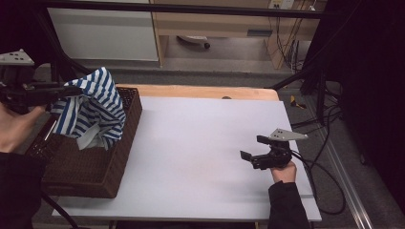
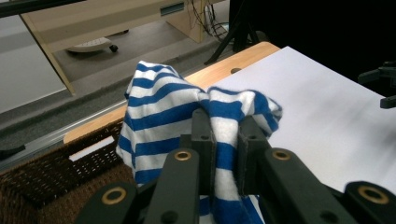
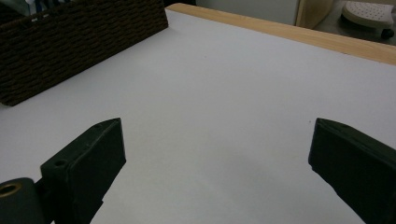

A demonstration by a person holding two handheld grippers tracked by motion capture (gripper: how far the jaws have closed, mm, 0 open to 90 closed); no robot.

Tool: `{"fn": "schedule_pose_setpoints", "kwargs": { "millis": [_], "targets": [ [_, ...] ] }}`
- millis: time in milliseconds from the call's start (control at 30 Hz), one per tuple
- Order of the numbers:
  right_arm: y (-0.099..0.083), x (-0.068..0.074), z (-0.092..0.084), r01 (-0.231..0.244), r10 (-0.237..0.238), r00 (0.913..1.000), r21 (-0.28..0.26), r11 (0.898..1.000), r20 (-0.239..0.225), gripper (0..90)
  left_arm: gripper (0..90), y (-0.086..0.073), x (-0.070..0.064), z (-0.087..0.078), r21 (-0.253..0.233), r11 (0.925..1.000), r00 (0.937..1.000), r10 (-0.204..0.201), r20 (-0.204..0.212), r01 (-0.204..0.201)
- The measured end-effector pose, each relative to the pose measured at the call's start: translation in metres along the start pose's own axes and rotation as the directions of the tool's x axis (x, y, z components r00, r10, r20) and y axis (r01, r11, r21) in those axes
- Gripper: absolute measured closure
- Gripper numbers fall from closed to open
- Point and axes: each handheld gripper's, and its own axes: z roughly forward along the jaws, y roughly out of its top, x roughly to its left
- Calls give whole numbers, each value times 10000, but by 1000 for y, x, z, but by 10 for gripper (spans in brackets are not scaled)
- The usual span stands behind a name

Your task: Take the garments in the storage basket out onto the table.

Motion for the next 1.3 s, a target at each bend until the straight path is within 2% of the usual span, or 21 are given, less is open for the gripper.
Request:
{"fn": "schedule_pose_setpoints", "kwargs": {
  "millis": [667,1300],
  "targets": [
    [0,0,-1,5,-5,10000,-53,10000,16,43,805,28,-26,16,-168,9991,9971,392,654,-381],
    [1,-1,-3,5,-5,10000,-139,9999,7,43,805,56,-60,52,-178,9962,9852,872,1472,-856]
  ]
}}
